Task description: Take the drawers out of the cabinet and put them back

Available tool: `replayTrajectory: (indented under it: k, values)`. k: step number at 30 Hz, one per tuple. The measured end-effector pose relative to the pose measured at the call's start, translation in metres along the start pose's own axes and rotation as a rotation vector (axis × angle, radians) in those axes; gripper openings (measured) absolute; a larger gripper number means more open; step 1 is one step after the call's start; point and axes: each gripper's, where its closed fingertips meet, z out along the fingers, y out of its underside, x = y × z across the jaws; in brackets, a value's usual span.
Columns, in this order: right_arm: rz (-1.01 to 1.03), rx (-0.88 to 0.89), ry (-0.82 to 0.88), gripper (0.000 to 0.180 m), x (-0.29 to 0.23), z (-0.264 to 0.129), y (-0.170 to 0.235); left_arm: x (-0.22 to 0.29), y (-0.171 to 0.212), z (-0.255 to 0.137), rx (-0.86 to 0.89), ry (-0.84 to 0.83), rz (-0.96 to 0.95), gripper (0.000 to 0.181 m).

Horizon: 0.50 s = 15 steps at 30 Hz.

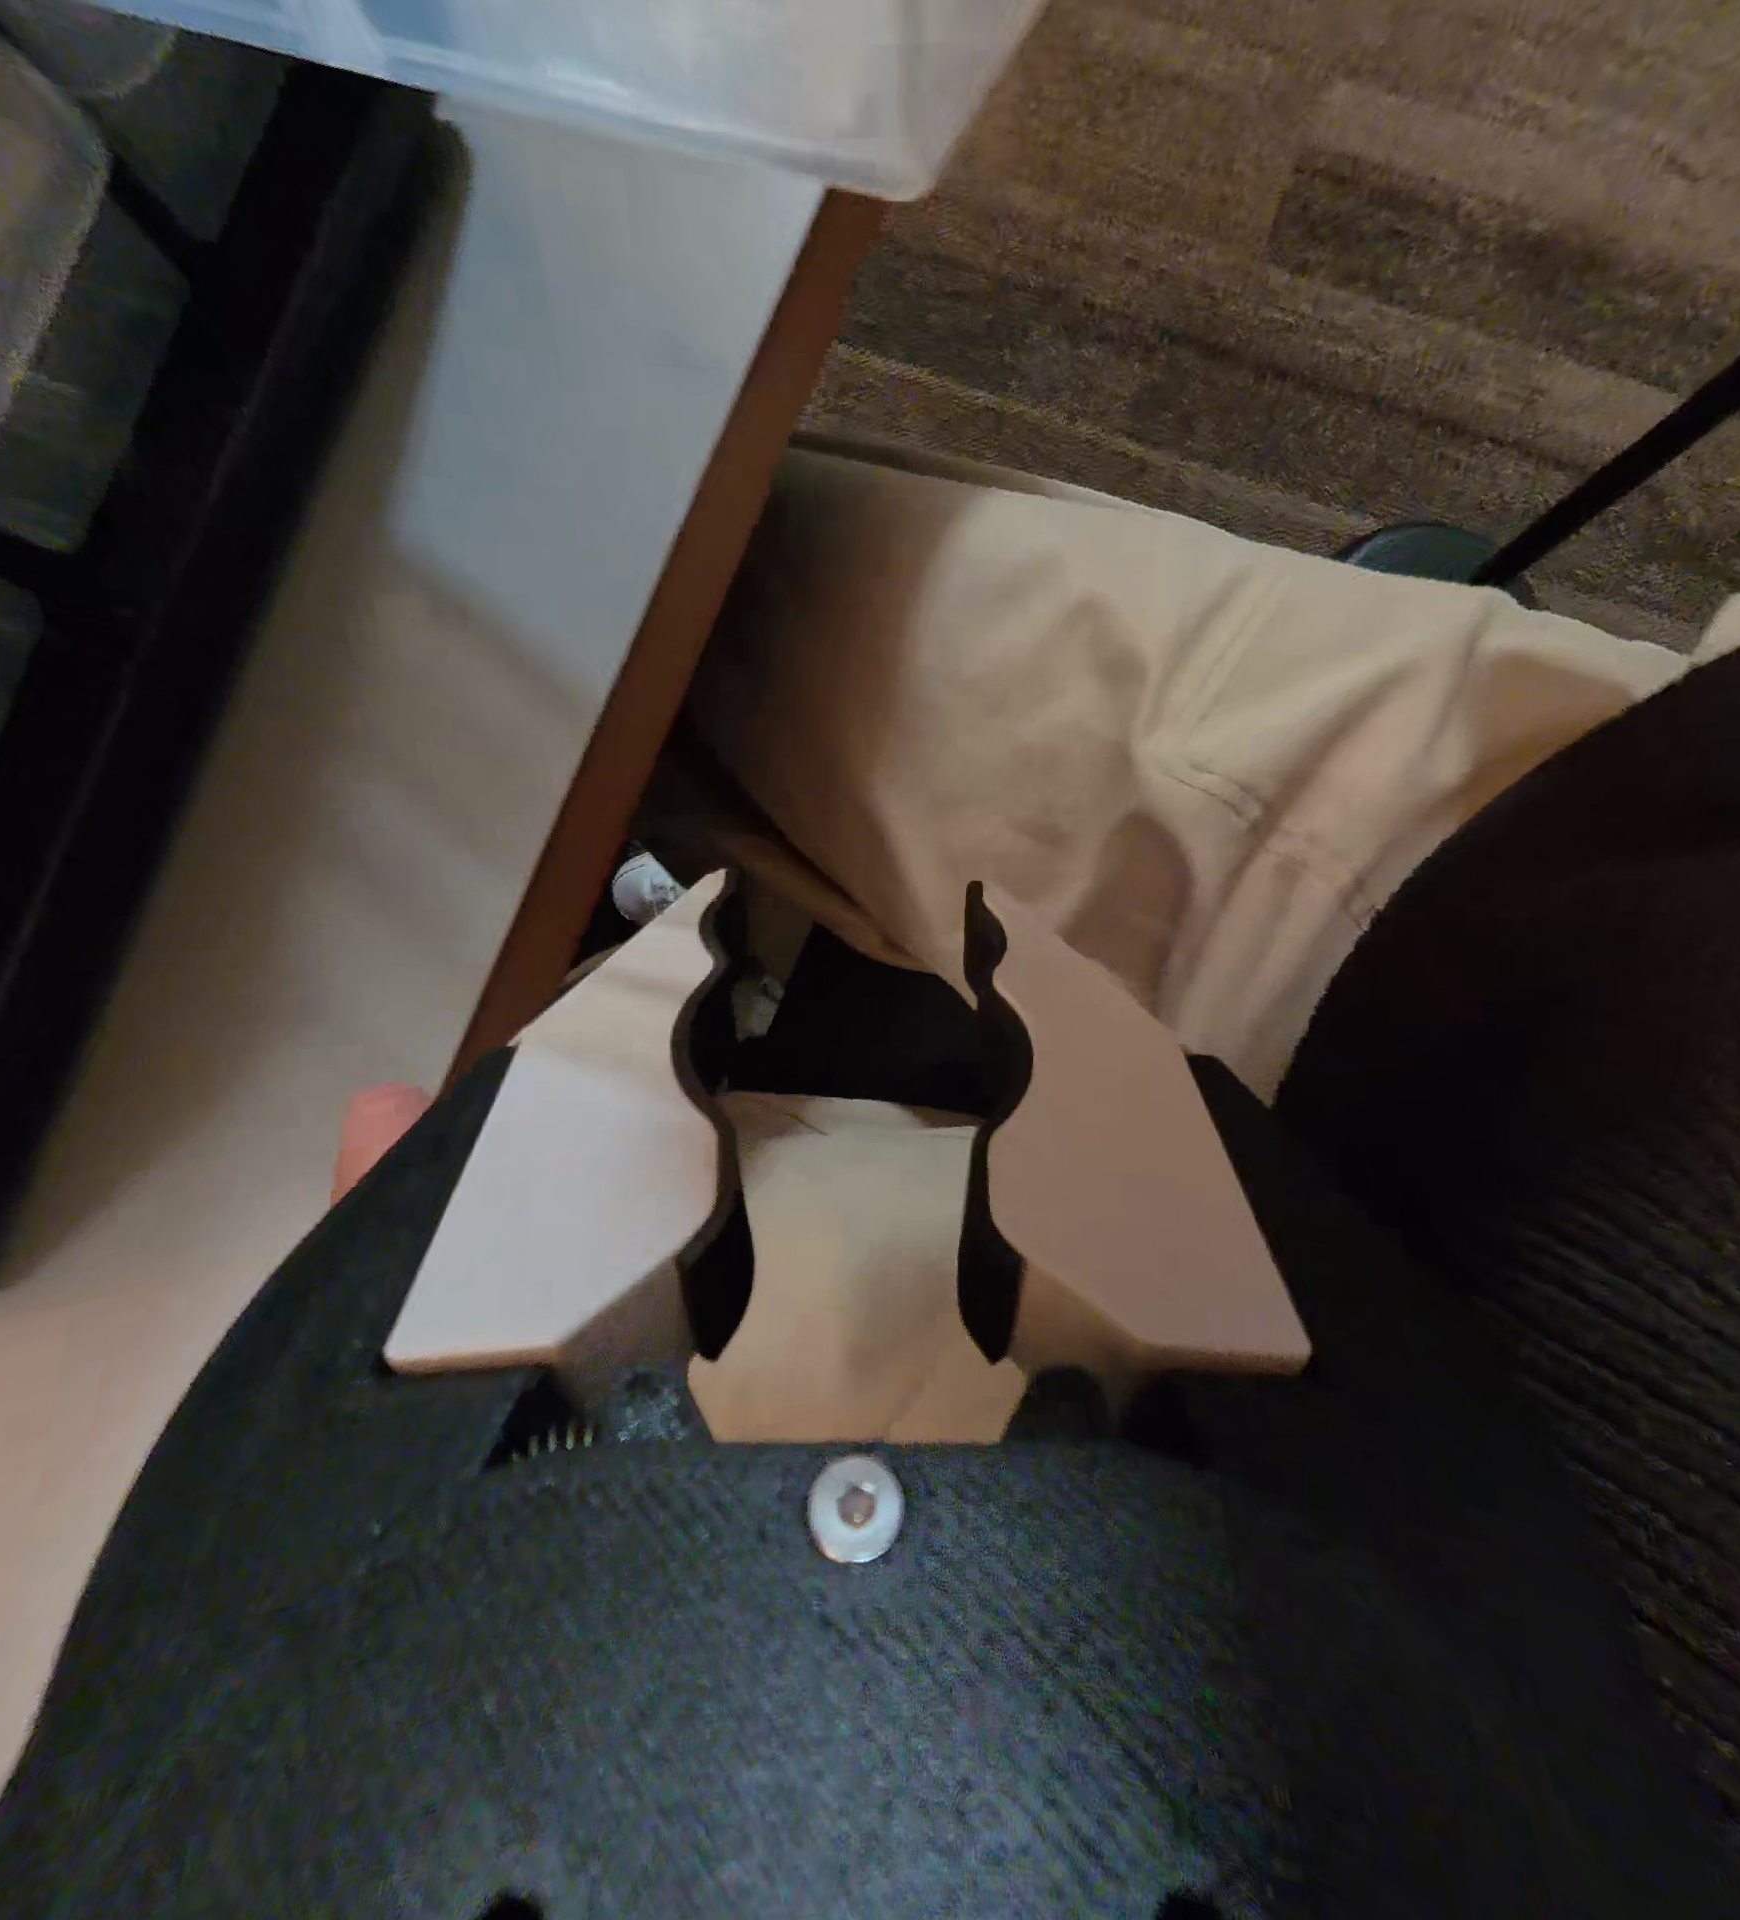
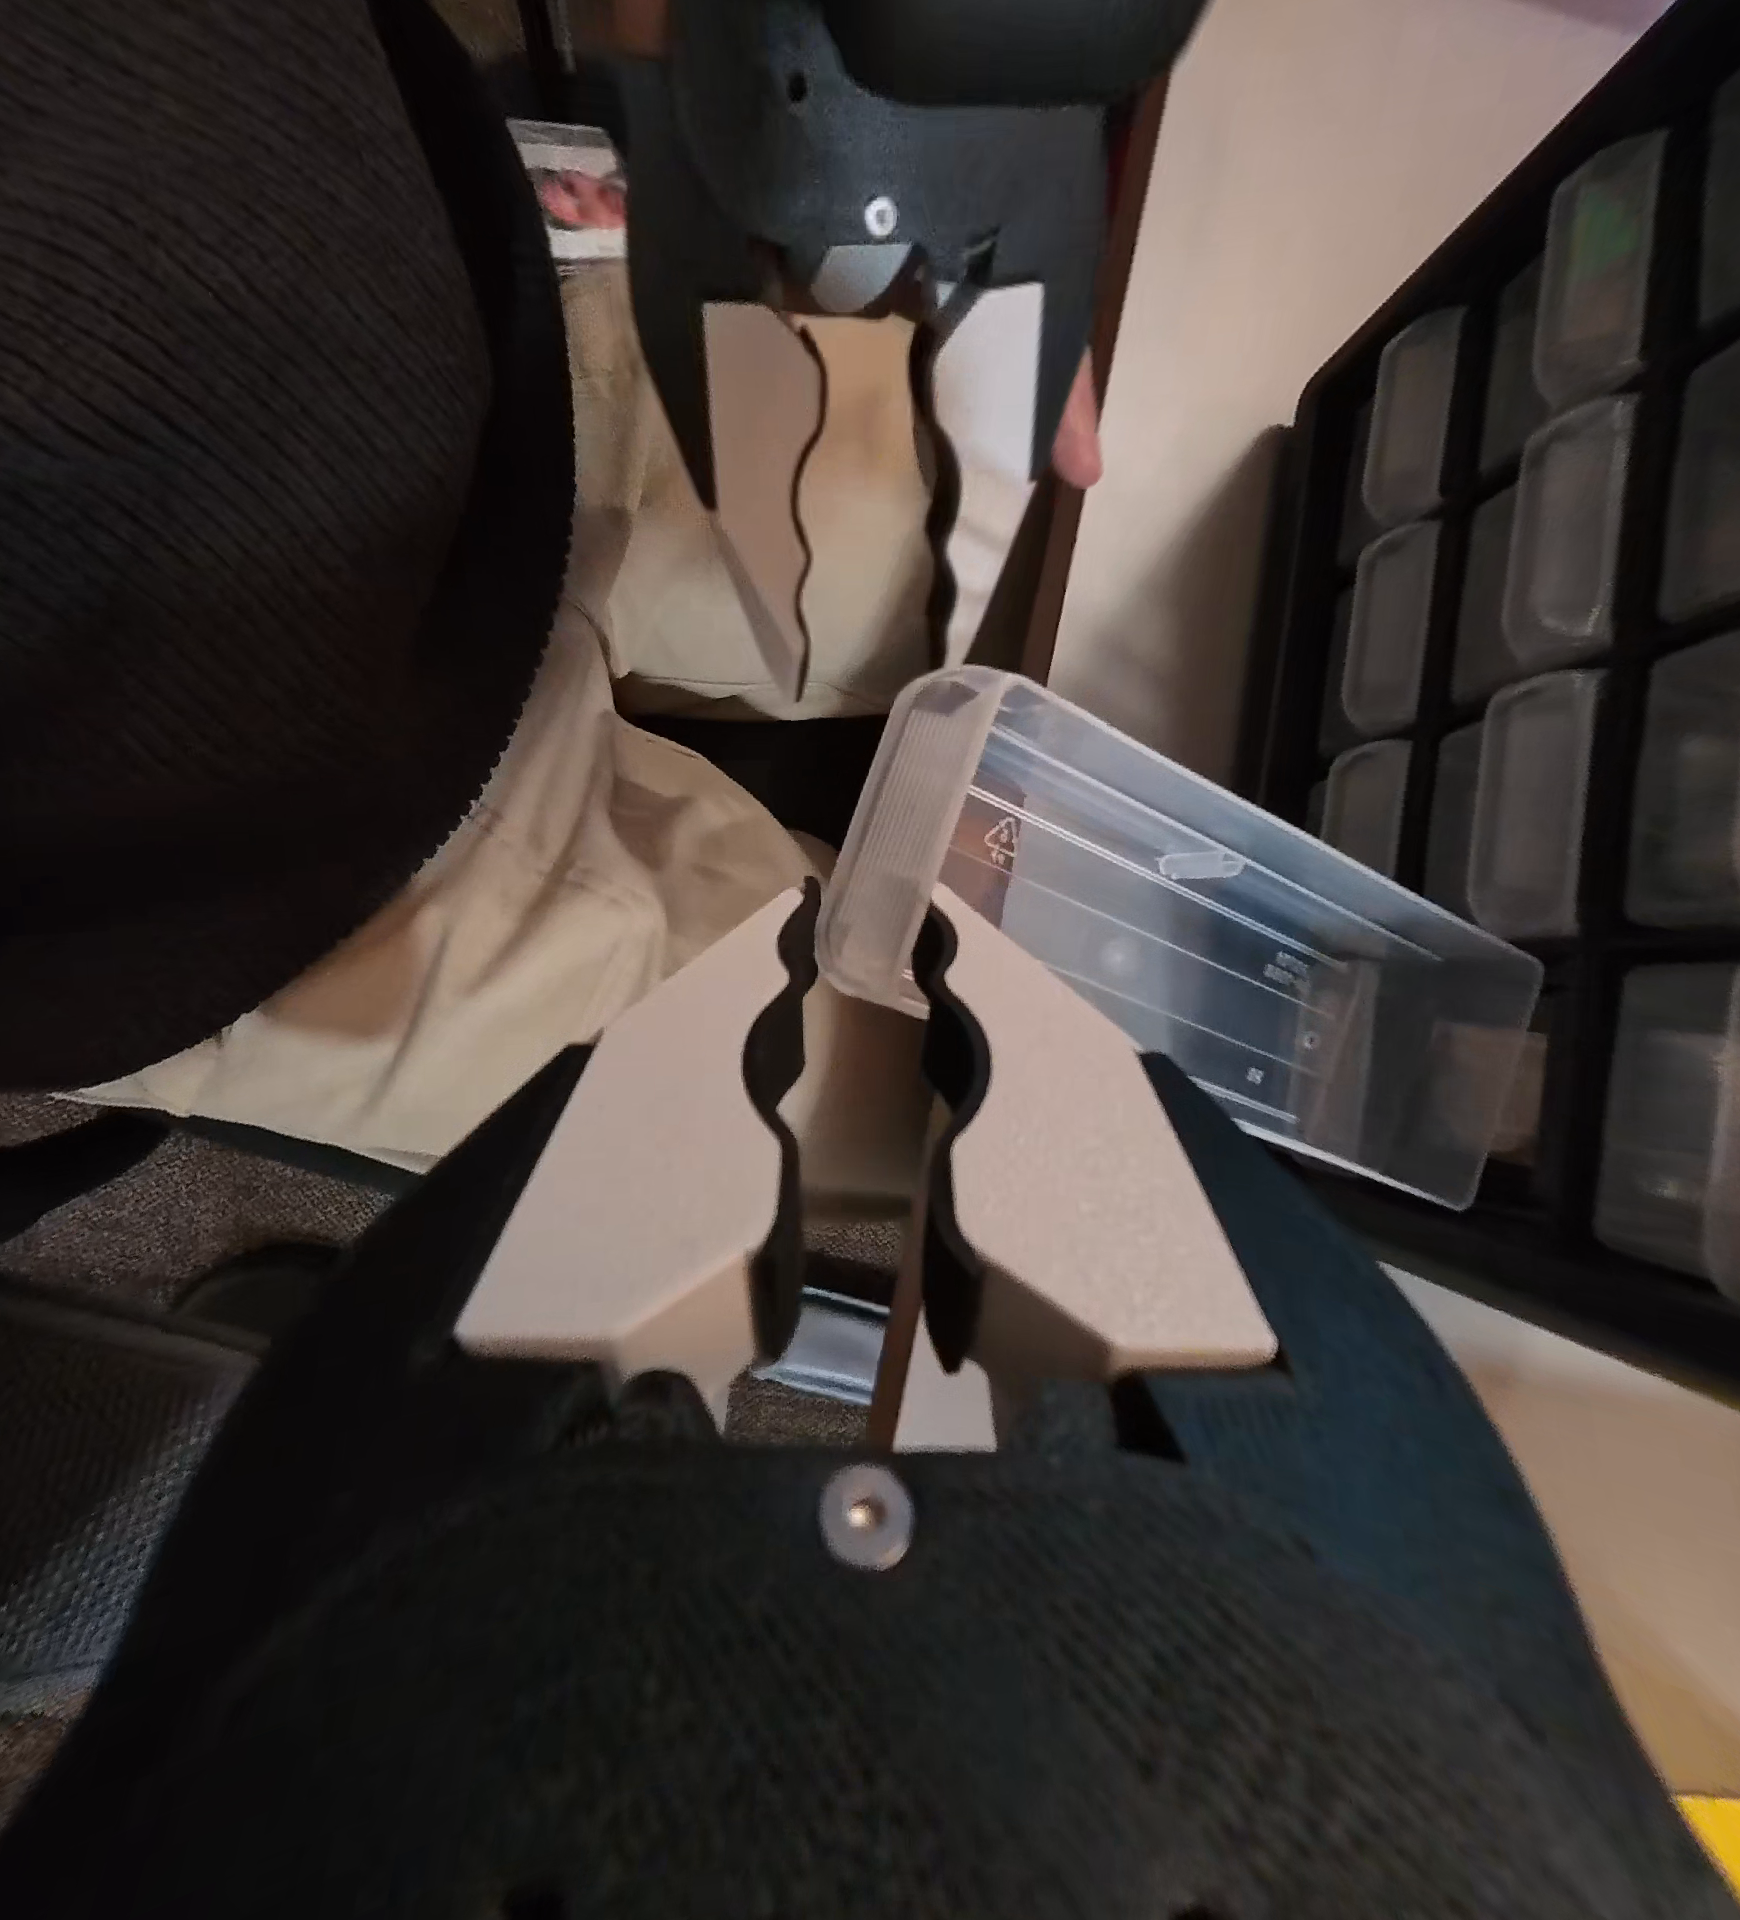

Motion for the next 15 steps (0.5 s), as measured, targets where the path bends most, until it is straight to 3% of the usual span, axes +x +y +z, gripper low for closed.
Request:
replayTrajectory:
  k: [15]
  values:
    - [-0.074,-0.096,0.069,0.016,0.016,0.009,0.019,-0.032,0.016,0.005,-0.115,-0.103,-0.057,0.04]
